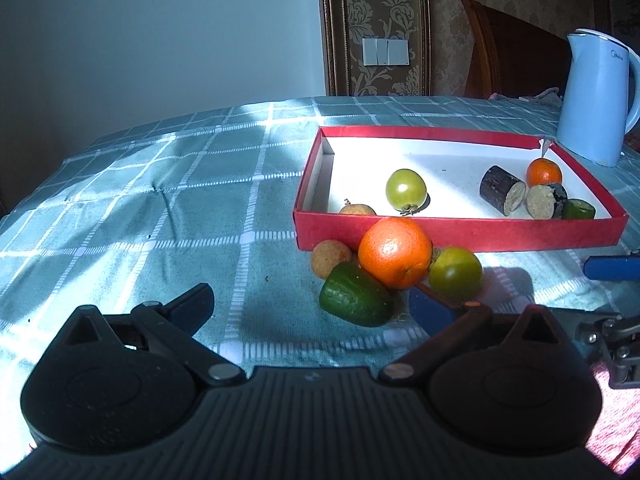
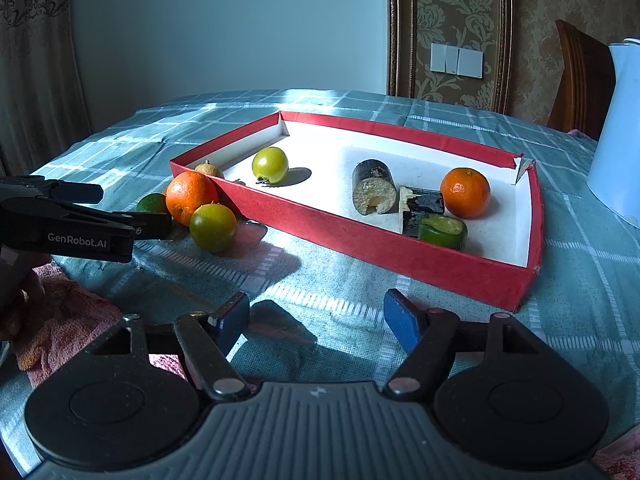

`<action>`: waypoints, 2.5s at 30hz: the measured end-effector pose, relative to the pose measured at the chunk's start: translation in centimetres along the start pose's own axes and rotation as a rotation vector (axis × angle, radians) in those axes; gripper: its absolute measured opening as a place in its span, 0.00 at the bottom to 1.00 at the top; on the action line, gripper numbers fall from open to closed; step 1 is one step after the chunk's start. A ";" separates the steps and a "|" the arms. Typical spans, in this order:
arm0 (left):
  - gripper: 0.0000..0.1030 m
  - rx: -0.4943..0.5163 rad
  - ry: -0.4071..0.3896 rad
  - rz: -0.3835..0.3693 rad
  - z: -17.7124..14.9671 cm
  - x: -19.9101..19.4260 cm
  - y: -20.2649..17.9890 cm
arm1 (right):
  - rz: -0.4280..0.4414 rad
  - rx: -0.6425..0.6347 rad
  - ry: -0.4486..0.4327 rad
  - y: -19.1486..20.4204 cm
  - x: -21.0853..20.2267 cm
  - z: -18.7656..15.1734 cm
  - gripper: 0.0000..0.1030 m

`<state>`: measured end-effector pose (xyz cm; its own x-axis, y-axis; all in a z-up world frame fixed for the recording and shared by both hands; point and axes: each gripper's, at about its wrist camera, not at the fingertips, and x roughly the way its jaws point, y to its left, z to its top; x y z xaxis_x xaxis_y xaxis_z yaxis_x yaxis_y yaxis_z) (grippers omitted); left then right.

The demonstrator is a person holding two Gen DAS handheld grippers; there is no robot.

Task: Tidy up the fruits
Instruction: 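Move the left tool to the small green cucumber and close on it, then lift the cucumber with the left tool and carry it over the box, then lower the cucumber into the box and open the left tool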

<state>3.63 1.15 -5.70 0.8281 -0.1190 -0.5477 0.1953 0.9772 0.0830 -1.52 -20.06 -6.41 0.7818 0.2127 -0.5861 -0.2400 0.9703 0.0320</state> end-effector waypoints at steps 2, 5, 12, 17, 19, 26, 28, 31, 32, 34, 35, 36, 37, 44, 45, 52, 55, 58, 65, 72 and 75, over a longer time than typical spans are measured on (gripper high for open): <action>0.97 0.004 0.003 -0.006 -0.1 0.1 0.0 | 0.000 0.000 0.000 0.0 0.0 0.0 0.72; 0.90 0.003 0.015 -0.024 0.0 0.5 0.0 | 0.000 0.000 0.000 0.0 0.0 0.0 0.72; 0.77 -0.016 0.038 -0.054 0.0 1.0 0.3 | 0.000 0.000 0.000 0.0 0.0 0.0 0.72; 0.59 -0.013 0.039 -0.086 0.2 0.9 0.1 | 0.000 0.000 0.000 0.0 0.0 0.0 0.72; 0.55 -0.006 0.036 -0.092 0.1 0.8 -0.1 | 0.000 0.000 0.000 -0.1 0.0 0.0 0.72; 0.36 0.016 0.031 -0.110 0.1 0.5 -0.9 | 0.001 0.000 0.000 0.0 0.0 0.0 0.72; 0.36 0.012 0.030 -0.111 0.1 0.4 -0.9 | 0.000 0.000 0.000 -0.1 0.0 0.0 0.72; 0.36 0.009 0.032 -0.111 0.1 0.5 -0.8 | 0.000 0.000 0.000 -0.1 0.0 0.0 0.72; 0.36 0.012 0.031 -0.107 0.1 0.4 -0.8 | 0.000 0.000 0.000 0.0 0.0 0.0 0.72; 0.36 0.009 0.032 -0.102 0.2 0.2 -0.8 | 0.000 -0.001 0.000 -0.1 0.0 0.0 0.72; 0.36 0.009 0.029 -0.102 0.3 0.1 -0.8 | 0.000 -0.001 0.000 -0.1 0.0 0.0 0.72; 0.36 0.012 0.026 -0.100 0.4 0.0 -0.8 | 0.000 -0.001 0.000 0.0 0.0 0.0 0.72; 0.36 0.013 0.026 -0.097 0.5 0.0 -0.8 | 0.000 -0.001 0.000 -0.1 0.0 0.0 0.72; 0.36 0.031 0.031 -0.081 1.0 -0.5 -1.2 | 0.001 0.000 0.000 -0.1 0.0 0.0 0.72; 0.36 0.036 0.032 -0.080 1.2 -0.6 -1.3 | 0.001 0.000 0.000 -0.1 0.0 0.0 0.72; 0.36 0.066 -0.013 -0.080 3.0 -1.7 -2.0 | 0.001 0.000 0.000 -0.1 0.0 0.0 0.72; 0.35 0.079 -0.033 -0.074 4.0 -1.6 -2.3 | 0.001 0.000 0.000 -0.1 0.0 0.0 0.72; 0.35 0.082 -0.043 -0.083 5.1 -1.1 -2.7 | 0.001 0.000 0.000 -0.1 0.0 0.0 0.72; 0.31 0.089 -0.045 -0.083 7.1 1.6 -4.0 | 0.003 0.002 0.000 -0.1 0.0 0.0 0.73; 0.28 0.092 -0.040 -0.081 9.0 5.4 -5.5 | 0.006 0.003 0.000 -0.2 0.0 0.0 0.73; 0.28 0.099 -0.025 -0.080 9.2 6.9 -6.1 | 0.009 0.006 -0.001 -0.3 0.0 0.0 0.73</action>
<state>12.97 -7.20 -2.35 0.8203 -0.2014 -0.5353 0.3113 0.9424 0.1223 -1.42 -20.33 -6.40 0.7800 0.2217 -0.5852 -0.2436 0.9689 0.0424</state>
